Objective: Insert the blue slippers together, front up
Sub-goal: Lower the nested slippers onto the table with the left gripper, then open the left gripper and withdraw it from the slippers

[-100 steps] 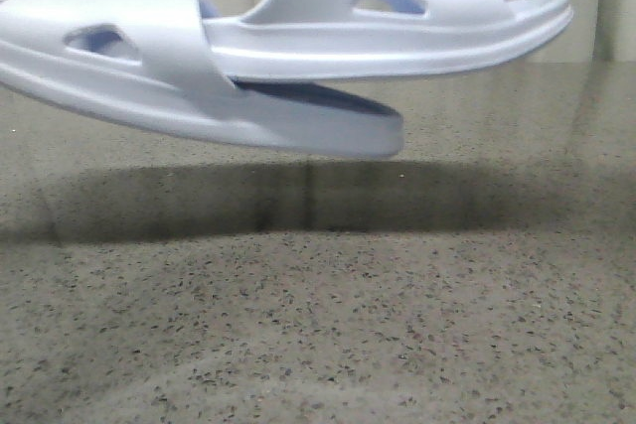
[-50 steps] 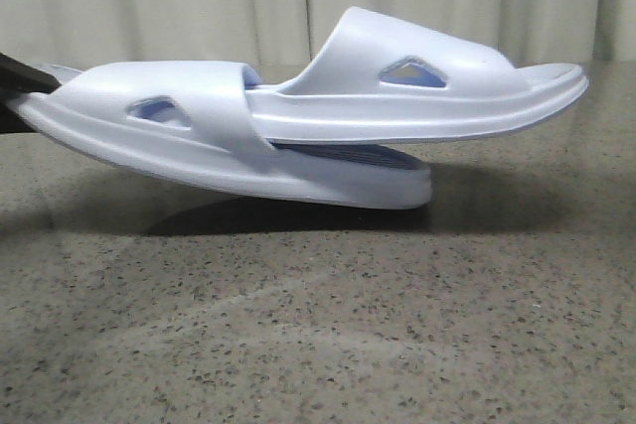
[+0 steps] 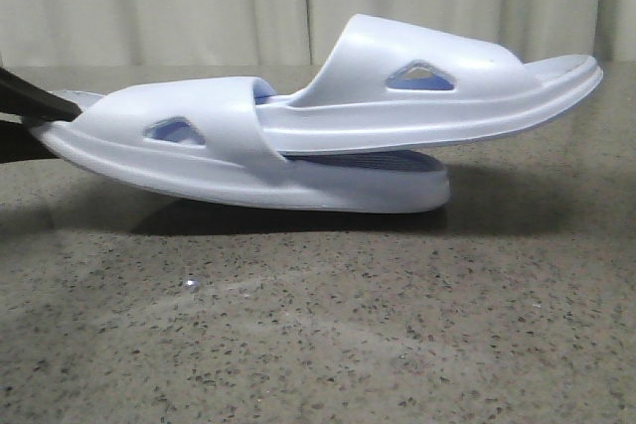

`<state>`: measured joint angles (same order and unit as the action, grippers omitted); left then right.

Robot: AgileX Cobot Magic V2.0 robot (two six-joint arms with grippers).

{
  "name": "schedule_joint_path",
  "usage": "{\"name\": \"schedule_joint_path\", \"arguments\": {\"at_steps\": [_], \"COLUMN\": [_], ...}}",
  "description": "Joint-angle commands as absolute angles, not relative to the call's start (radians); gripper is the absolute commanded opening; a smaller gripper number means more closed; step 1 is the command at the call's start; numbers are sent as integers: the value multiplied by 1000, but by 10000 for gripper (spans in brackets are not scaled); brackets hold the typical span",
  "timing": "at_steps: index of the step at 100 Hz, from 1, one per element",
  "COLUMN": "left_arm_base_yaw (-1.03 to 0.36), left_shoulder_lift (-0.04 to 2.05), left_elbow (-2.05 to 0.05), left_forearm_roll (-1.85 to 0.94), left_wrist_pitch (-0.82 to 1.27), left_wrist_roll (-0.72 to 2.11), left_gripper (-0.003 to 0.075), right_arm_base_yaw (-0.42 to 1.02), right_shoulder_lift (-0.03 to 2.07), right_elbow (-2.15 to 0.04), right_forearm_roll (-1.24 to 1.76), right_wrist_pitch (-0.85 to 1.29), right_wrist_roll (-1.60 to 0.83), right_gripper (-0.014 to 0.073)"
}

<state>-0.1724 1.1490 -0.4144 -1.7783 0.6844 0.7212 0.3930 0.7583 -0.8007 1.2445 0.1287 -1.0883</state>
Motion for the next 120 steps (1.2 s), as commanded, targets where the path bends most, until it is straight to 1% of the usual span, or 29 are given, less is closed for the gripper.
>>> {"name": "schedule_joint_path", "arguments": {"at_steps": [1, 24, 34, 57, 86, 107, 120], "left_arm_base_yaw": [-181, -181, -181, -181, -177, -177, -177], "left_shoulder_lift": [1139, 1139, 1139, 1139, 1128, 1024, 918], "left_elbow": [-450, -450, -450, -450, -465, -525, -547], "left_forearm_roll": [-1833, -1835, -1835, -1837, -1860, -1860, -1858], "left_wrist_pitch": [732, 728, 701, 602, 513, 415, 331], "left_wrist_roll": [738, 791, 834, 933, 1140, 1321, 1404], "left_gripper": [83, 300, 353, 361, 363, 363, 363], "right_arm_base_yaw": [392, 392, 392, 392, 392, 392, 392], "right_shoulder_lift": [756, 756, 756, 756, 756, 756, 756], "right_elbow": [-830, -830, -830, -830, -830, -827, -820], "right_forearm_roll": [1243, 1243, 1243, 1243, 1243, 1221, 1173], "right_wrist_pitch": [119, 131, 136, 141, 145, 112, 23], "right_wrist_roll": [-1108, -1108, -1108, -1108, -1108, -1108, -1108], "right_gripper": [271, 271, 271, 271, 271, 271, 271]}}
